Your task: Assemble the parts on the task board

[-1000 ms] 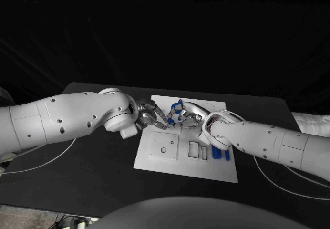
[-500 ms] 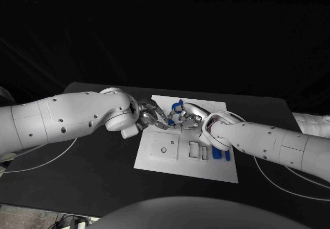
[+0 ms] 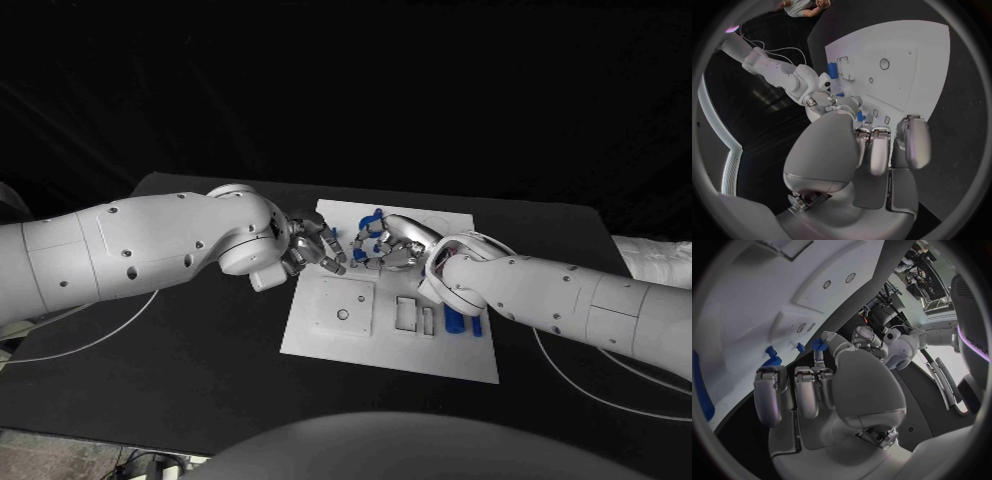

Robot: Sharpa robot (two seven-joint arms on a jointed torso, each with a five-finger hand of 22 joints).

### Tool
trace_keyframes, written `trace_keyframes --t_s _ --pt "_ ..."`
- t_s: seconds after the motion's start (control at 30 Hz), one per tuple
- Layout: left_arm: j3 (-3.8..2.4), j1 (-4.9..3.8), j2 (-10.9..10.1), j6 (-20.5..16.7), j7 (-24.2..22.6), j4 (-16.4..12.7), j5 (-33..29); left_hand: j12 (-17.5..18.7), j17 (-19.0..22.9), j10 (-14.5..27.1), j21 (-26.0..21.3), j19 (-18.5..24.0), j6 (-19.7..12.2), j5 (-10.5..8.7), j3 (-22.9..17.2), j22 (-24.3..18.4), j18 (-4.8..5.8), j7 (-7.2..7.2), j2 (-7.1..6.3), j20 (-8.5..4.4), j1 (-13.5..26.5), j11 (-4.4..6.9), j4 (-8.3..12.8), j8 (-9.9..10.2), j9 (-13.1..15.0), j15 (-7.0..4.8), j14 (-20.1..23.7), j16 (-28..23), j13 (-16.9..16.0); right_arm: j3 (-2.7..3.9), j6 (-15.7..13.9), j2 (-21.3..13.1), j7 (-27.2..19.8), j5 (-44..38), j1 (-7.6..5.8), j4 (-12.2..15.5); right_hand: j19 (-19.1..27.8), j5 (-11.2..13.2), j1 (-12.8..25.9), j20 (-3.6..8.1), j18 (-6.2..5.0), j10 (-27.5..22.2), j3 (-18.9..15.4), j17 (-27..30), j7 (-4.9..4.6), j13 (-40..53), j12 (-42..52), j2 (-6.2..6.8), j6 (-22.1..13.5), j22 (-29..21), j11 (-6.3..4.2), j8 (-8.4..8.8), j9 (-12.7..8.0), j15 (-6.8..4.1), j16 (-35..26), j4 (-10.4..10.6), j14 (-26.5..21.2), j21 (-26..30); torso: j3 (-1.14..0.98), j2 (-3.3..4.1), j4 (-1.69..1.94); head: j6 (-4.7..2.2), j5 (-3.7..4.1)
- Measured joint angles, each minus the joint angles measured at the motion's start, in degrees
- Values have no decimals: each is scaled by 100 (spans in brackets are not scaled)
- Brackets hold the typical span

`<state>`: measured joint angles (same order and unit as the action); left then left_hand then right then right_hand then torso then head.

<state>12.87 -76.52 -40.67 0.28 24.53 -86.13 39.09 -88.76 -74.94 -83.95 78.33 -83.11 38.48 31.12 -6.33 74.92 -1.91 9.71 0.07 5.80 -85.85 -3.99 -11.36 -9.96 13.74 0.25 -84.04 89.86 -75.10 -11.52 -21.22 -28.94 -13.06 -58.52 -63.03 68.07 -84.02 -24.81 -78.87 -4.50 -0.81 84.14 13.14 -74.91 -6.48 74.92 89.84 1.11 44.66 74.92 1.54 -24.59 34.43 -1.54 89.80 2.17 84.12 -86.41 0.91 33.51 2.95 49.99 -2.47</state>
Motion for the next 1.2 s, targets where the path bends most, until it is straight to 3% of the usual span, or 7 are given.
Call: trace_keyframes --t_s 0.2,0.43,0.73,1.2 --pt "0 16 97 23 12 49 26 1 1 -20 -1 0 -57 28 16 0 1 47 0 34 0 -20 16 9 -86 16 16 0 0 0 -23 5 -21 5 1 -2 0 33 0 -43 0 -21 0 0 -2 0 0 0 -2 0 21 6 0 0 0 0 0 0 2 0 5 0 5" --pt "0 23 179 77 9 101 36 1 1 -13 -25 0 -126 28 16 0 4 -22 0 34 0 -13 16 36 -158 16 16 0 0 -1 -35 11 -29 7 2 1 0 55 24 -43 0 -21 0 0 -3 0 0 24 -3 -1 21 7 -1 0 0 0 0 0 2 4 4 0 8" --pt "-2 26 203 121 -8 144 36 1 2 1 -25 26 -494 28 -9 -1 7 -267 0 -2 0 186 73 143 -376 -107 17 0 0 0 -35 10 -29 8 2 7 0 60 24 -43 0 -21 -16 0 -10 0 0 24 -10 -1 21 12 -2 1 0 15 -1 0 -1 5 6 0 2" --pt "-4 27 206 123 -30 151 34 27 2 -4 -57 10 -576 28 -8 -1 9 -350 -1 -61 1 274 104 170 -448 -170 -4 0 1 0 -17 1 -7 9 2 9 0 88 24 -42 0 -21 -16 -4 -15 0 0 24 -16 -2 21 28 -19 21 0 14 -21 0 0 1 6 0 3"
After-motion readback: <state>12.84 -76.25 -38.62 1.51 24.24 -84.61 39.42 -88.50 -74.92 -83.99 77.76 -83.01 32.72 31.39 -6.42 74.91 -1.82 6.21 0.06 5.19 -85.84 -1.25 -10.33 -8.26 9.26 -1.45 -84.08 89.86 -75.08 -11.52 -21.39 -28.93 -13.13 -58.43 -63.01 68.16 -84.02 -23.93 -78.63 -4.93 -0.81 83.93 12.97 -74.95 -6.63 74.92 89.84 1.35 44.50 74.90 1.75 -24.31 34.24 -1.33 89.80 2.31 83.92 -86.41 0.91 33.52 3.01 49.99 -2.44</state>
